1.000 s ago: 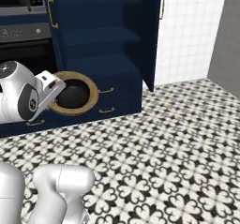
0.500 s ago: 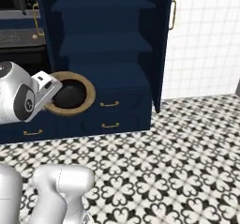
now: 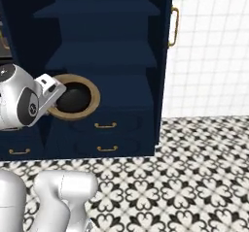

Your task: Pick up the bowls on the counter and stack them on top of one another in the open cabinet. Place the smaller bowl on top of the larger bowl.

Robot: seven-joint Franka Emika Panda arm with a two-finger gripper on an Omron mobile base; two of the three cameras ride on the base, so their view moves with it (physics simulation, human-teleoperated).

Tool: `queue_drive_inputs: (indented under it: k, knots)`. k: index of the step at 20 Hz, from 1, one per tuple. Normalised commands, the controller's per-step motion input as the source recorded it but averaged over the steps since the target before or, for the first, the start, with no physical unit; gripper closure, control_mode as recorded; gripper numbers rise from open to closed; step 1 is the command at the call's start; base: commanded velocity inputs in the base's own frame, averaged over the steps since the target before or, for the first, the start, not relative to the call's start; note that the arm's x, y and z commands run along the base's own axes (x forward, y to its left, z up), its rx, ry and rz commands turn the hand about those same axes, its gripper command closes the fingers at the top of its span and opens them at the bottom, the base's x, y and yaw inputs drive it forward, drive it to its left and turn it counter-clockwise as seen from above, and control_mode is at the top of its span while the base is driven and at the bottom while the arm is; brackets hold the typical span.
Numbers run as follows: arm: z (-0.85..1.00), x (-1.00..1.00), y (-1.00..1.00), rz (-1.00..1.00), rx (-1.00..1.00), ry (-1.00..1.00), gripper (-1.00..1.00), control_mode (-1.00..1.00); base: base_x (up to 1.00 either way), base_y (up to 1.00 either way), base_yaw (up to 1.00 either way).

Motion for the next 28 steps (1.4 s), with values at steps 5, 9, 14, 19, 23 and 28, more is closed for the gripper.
queue_drive_inputs:
  k: [5, 9, 14, 19, 23, 28]
  knots:
    - [0.00, 0.00, 0.00, 0.00, 0.00, 0.00, 1.00, 1.00, 1.00, -0.04, 0.25]
    - [0.00, 0.00, 0.00, 0.00, 0.00, 0.00, 1.00, 1.00, 1.00, -0.42, 0.22]
    - [0.00, 0.00, 0.00, 0.00, 0.00, 0.00, 1.00, 1.00, 1.00, -0.33, 0.19]
    - [0.00, 0.00, 0.00, 0.00, 0.00, 0.00, 1.00, 1.00, 0.99, 0.00, 0.08]
    - [0.00, 0.00, 0.00, 0.00, 0.00, 0.00, 1.00, 1.00, 0.49, 0.00, 0.08]
    - [-0.44, 0.41, 0.00, 0.08, 0.01, 0.00, 1.00, -1.00, 0.14, 0.00, 0.04]
